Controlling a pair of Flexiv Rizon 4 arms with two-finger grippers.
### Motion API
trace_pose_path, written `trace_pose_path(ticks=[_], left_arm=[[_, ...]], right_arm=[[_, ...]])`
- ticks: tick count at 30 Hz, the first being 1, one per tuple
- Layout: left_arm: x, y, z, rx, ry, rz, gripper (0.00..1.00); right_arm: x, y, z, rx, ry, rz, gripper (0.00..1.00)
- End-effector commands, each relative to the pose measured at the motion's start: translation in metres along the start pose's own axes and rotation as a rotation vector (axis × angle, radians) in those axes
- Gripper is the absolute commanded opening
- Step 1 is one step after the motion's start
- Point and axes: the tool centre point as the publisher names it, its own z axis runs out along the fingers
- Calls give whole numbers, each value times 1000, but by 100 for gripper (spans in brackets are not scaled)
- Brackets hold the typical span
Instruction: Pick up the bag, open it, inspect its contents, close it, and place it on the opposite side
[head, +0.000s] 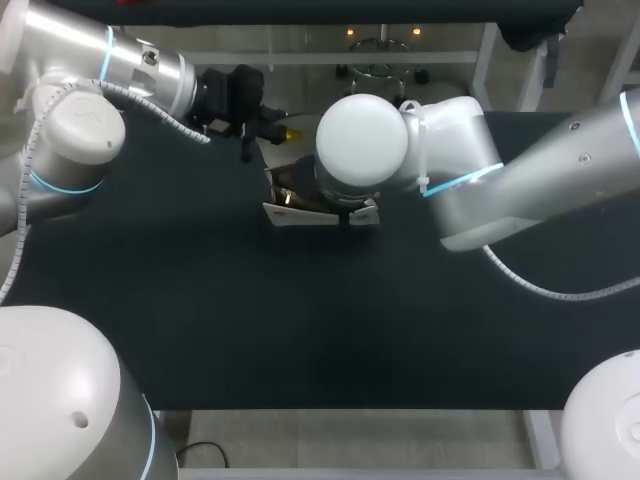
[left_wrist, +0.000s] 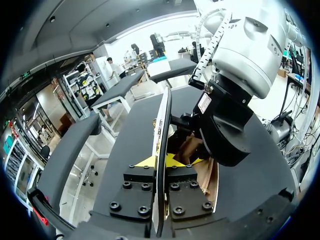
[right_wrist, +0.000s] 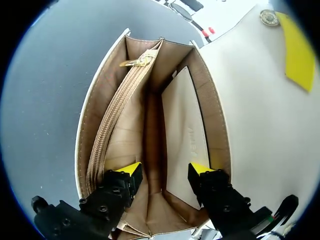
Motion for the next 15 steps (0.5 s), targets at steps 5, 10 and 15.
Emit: trace_pose_path(ticks=[5,10,15], left_arm=[[0,0,2,-1,-1,1,0],[0,1,4,-4,4,1,0],[1,2,7,-8,12,-1,0]], right_arm=[[-2,1,-1,1,-2,0,100],[-4,2,-2,0,-10,5,100],[-13,2,-9,-7,-41,20,89]])
